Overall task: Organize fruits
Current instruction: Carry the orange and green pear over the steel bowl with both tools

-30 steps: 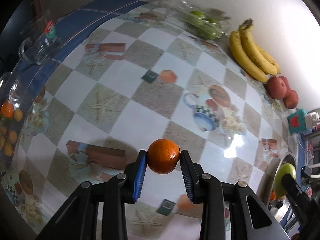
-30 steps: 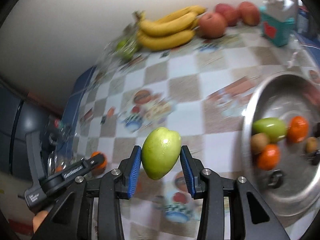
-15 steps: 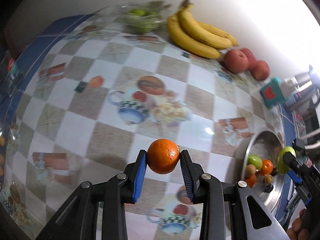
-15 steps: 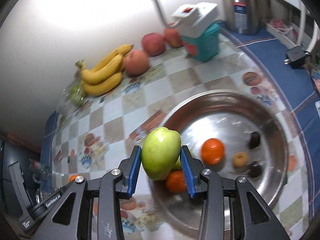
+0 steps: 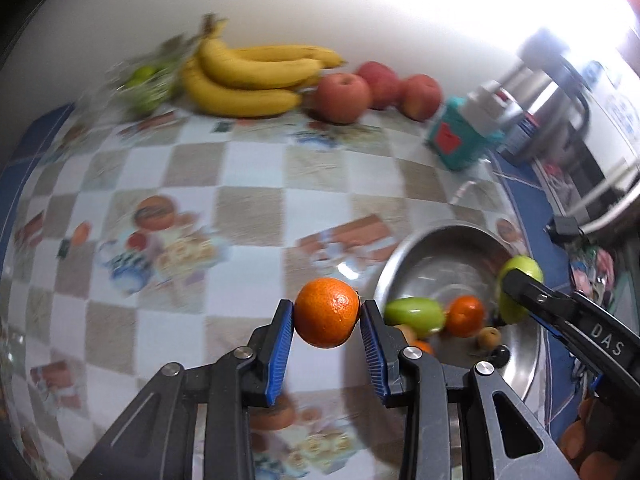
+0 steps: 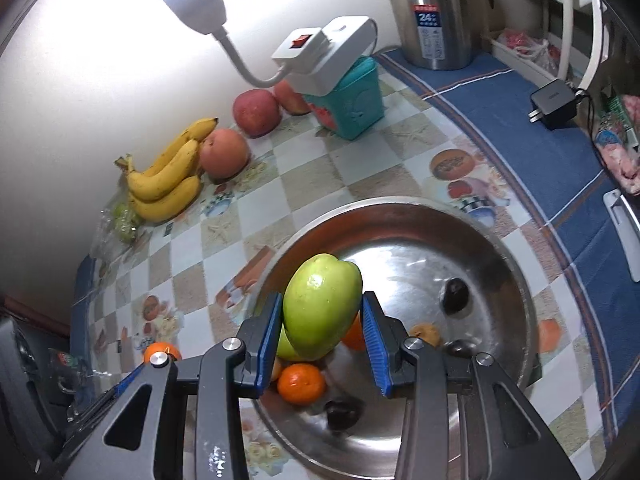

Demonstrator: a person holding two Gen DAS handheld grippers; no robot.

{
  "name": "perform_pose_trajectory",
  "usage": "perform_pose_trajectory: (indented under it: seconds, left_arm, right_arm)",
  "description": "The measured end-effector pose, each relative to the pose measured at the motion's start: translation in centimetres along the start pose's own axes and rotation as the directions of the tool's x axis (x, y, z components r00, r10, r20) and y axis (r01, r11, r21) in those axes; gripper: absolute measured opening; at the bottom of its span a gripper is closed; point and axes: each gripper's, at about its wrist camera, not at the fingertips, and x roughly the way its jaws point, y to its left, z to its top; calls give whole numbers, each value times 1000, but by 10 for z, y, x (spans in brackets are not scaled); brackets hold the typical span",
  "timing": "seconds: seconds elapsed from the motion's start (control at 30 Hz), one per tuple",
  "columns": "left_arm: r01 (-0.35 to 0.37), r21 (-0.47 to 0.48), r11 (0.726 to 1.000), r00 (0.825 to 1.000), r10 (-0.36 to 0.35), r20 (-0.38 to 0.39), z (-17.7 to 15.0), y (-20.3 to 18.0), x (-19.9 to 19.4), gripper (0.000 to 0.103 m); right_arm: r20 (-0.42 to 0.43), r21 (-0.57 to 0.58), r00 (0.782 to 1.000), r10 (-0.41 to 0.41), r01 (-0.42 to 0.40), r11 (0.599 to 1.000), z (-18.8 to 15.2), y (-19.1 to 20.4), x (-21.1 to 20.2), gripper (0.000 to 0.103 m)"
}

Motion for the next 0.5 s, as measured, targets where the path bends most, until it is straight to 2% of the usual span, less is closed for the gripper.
perform_pose_trajectory:
  seconds: [0.2,0.5]
  left_arm:
    - [25,99,995,1000,-26,10,11,-40,18,36]
    - [56,171,984,998,-58,7,23,-72,45,37]
  right_arm:
    - [14,33,1000,-9,9,999,7,-17,5,41]
    - [11,90,998,-67,66,994,15,-49,21,41]
